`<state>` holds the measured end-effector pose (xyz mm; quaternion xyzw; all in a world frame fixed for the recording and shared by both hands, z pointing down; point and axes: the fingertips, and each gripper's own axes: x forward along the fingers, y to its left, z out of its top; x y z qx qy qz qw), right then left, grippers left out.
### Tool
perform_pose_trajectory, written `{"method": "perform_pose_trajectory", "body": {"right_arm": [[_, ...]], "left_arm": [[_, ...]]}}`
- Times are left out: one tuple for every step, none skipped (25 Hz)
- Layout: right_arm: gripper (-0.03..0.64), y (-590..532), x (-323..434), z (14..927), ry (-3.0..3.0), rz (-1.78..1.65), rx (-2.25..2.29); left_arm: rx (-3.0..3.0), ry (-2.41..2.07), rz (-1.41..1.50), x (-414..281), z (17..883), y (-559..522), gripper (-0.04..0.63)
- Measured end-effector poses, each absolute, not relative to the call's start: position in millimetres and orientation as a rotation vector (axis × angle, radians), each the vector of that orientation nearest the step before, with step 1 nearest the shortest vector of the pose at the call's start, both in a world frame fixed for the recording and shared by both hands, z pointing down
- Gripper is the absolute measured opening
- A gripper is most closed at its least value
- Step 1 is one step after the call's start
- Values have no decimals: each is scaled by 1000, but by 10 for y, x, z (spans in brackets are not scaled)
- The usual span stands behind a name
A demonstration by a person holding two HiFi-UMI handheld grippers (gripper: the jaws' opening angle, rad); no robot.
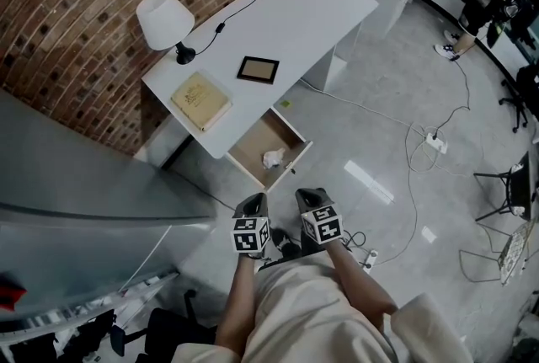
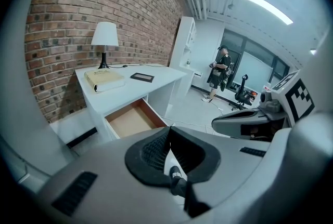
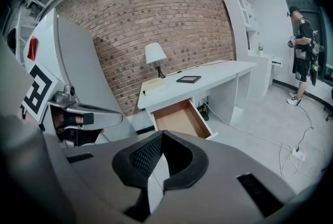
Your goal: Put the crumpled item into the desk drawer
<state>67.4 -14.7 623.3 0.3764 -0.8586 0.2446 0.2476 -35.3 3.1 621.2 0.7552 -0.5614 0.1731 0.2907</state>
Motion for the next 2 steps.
{"method": "perform_pose_trajectory", "body": {"right_arm": [[25, -161, 686, 6235, -2342, 666, 1027], [26, -175, 698, 6237, -2343, 666, 1028]], "left_arm": [[2015, -1498, 461, -343, 6213, 16, 15], [2017, -1499, 460, -333, 6214, 0, 15]]}}
